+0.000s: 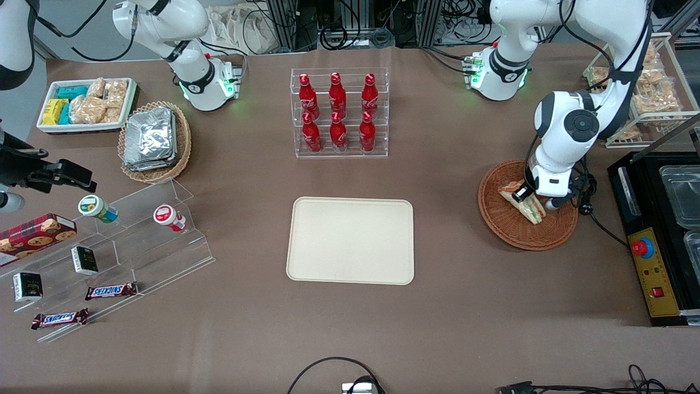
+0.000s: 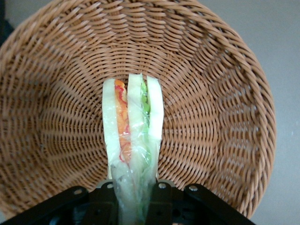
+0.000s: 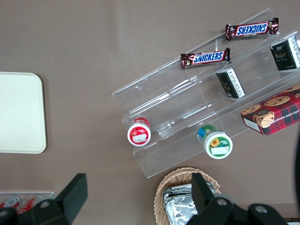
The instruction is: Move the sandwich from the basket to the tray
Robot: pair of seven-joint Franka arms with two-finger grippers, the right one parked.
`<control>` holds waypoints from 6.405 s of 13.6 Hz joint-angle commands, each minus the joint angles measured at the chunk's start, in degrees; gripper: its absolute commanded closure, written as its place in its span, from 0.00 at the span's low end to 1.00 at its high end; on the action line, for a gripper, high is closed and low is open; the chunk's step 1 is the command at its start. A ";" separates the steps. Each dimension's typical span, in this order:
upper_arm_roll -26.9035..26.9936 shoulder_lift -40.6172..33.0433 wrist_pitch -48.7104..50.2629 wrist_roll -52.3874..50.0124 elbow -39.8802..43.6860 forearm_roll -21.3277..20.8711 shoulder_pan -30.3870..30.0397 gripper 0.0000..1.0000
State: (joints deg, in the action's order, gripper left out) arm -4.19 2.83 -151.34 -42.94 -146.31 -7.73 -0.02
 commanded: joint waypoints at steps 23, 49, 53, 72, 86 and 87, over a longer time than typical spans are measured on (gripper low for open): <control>-0.82 9.02 24.52 19.21 31.60 3.86 19.79 0.90; -8.12 38.21 18.01 10.50 56.05 -0.18 27.26 0.85; -7.94 38.74 18.19 10.94 55.87 -0.10 26.91 0.73; -7.59 38.39 27.84 1.29 66.58 0.26 26.47 0.01; -3.46 19.16 53.25 0.48 67.47 -3.17 14.45 0.00; -3.55 18.36 54.13 3.01 67.47 -3.00 12.78 0.00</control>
State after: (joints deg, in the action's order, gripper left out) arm -7.22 23.73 -98.97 -42.27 -77.54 -9.95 15.24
